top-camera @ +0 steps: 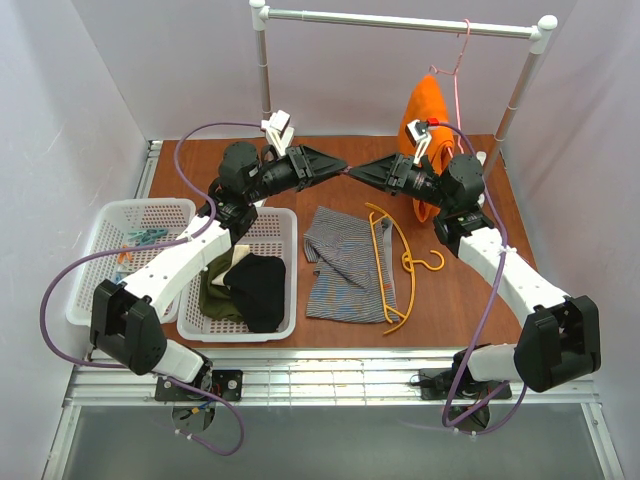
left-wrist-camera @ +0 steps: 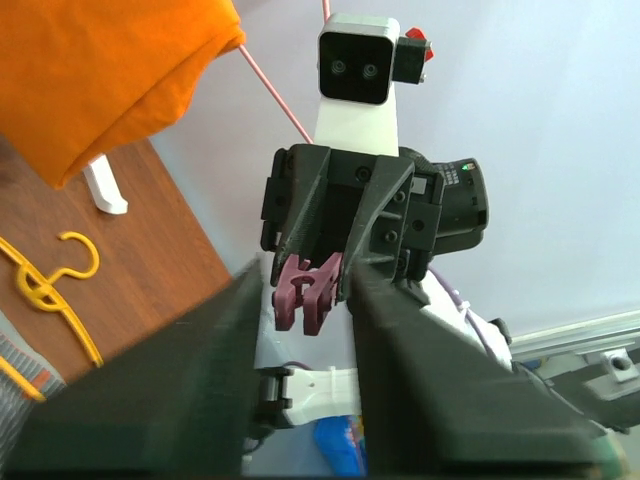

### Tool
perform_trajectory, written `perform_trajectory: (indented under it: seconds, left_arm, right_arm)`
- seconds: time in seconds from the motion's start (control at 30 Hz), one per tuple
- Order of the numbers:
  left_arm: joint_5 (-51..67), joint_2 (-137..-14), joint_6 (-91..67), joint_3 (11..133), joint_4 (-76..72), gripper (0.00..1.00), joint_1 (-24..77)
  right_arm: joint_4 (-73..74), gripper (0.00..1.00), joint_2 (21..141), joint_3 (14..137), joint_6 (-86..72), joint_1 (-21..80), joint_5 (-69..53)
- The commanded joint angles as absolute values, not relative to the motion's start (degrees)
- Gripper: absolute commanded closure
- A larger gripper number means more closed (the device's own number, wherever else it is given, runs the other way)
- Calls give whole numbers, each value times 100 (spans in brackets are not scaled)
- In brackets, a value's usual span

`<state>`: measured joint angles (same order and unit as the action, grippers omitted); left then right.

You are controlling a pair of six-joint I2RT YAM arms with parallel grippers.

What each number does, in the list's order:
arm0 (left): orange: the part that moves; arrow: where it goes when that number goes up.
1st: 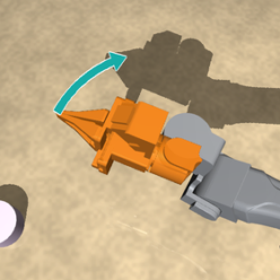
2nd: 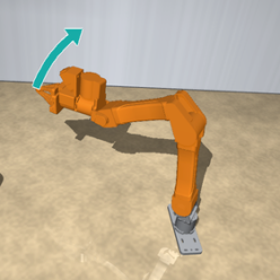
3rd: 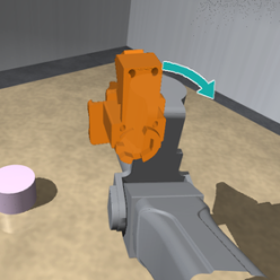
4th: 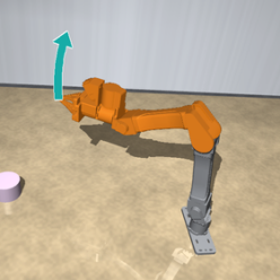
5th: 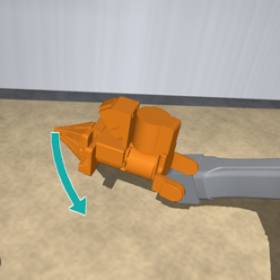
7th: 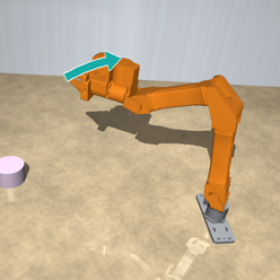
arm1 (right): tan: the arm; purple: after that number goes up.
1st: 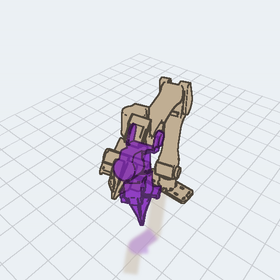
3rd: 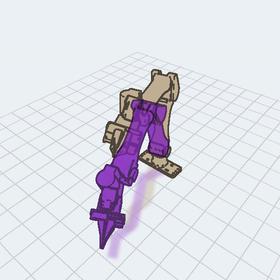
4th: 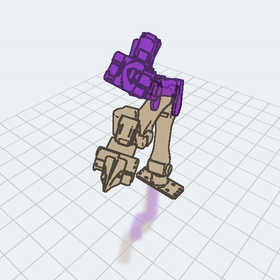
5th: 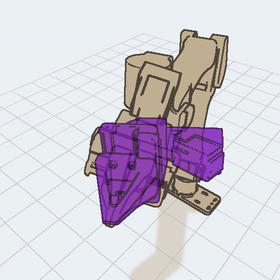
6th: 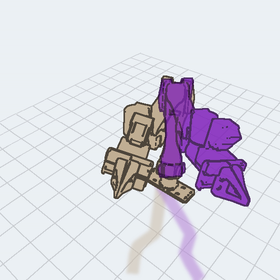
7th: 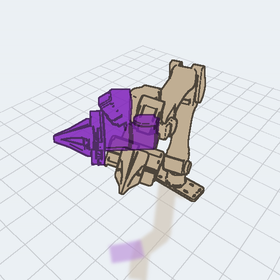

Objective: Clip the underwear to the hanger

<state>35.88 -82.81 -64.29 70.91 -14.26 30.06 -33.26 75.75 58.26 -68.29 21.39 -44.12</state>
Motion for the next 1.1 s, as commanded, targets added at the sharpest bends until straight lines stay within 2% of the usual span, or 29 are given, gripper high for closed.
perform_trajectory:
  seconds: [0.0, 0.13, 0.23, 0.47, 0.73, 0.87, 0.93, 1.07]
  left_arm:
    - [3674, -8306, -6416, 7216, -1371, 65, 3050]
    - [3674, -8314, -6416, 7207, -1362, 46, 3050]
    - [3674, -8306, -6416, 7198, -1380, 39, 3050]
    - [3358, -8104, -6214, 7181, -1143, 29, 2997]
    - [2787, -7542, -5890, 6838, -467, 27, 2505]
    - [2373, -7672, -5143, 7066, 350, 27, 2470]
    - [2373, -7891, -4887, 7128, 659, 29, 2479]
    - [2592, -8313, -4703, 7031, 685, 35, 2487]
  right_arm:
    - [-3735, 86, 7515, 5801, -6820, 2153, -4482]
    - [-3744, 95, 7515, 5783, -6820, 2153, -4447]
    - [-3735, 99, 7506, 5766, -6785, 2153, -4430]
    - [-3508, 99, 7436, 5713, -6470, 2127, -4386]
    - [-2023, 99, 7155, 5792, -5143, 1811, -4184]
    - [-557, 99, 7102, 6020, -3940, 1635, -3807]
    - [226, 99, 7058, 5995, -3315, 1556, -3561]
    - [659, 99, 6908, 5529, -2857, 1372, -3296]
